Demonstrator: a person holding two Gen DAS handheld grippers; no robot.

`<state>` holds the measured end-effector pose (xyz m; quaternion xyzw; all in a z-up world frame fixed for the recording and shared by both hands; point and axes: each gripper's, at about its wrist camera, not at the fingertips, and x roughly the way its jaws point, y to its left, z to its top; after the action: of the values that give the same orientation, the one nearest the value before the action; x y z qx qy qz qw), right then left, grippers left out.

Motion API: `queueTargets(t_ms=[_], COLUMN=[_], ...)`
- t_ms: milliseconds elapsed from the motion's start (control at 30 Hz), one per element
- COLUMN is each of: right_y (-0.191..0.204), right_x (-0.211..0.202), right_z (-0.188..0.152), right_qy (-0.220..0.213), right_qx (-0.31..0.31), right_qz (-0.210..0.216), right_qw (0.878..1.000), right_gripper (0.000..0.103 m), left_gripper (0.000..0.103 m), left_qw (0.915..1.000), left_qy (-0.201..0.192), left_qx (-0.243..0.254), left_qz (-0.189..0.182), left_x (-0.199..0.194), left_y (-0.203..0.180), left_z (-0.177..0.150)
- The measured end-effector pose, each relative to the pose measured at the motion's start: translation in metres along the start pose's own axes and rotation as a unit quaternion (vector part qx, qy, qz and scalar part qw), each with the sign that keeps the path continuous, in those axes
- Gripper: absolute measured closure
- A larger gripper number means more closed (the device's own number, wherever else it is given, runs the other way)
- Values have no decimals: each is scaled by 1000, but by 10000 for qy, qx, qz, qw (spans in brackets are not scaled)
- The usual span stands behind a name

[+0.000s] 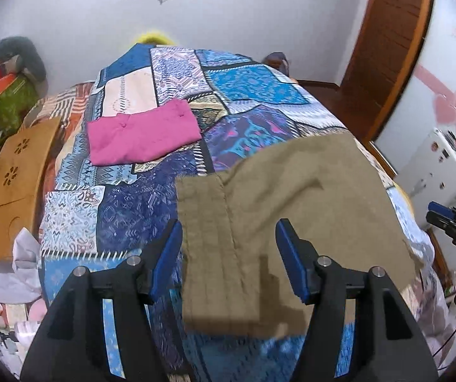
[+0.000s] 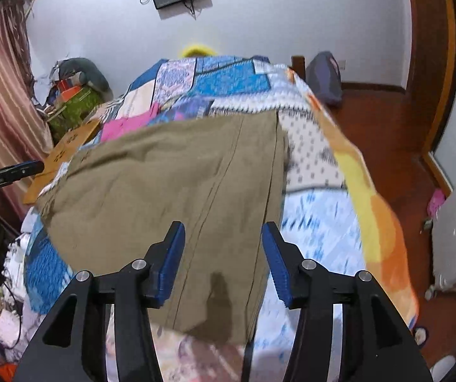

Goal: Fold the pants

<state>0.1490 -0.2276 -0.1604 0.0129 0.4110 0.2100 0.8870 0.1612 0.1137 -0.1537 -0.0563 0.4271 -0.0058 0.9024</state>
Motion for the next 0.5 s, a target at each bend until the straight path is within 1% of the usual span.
queueTargets(t_ms=[133,267,400,500], right_y=[-11,-19,-29,-37], right_x=[14,35,65,85], right_z=[20,40,63,74], right_qy=[-93,-105,-84,-80], right_qx=[-45,-149,-215,-109], right_qz=[-60,-134,-215,-185], right_qw=[9999,9997,9995,9997], right_gripper=[55,55,55,55], left_gripper=[42,36,34,34], left_qw=[9999,9999,9995,9992], left_qy=[78,88,197,285], left_qx=[-137,-125,-211,-268], left_qz=[27,69,87,79], left_x=[20,37,57,70], left_y=[8,12,16,18], left_z=[16,30,39,41])
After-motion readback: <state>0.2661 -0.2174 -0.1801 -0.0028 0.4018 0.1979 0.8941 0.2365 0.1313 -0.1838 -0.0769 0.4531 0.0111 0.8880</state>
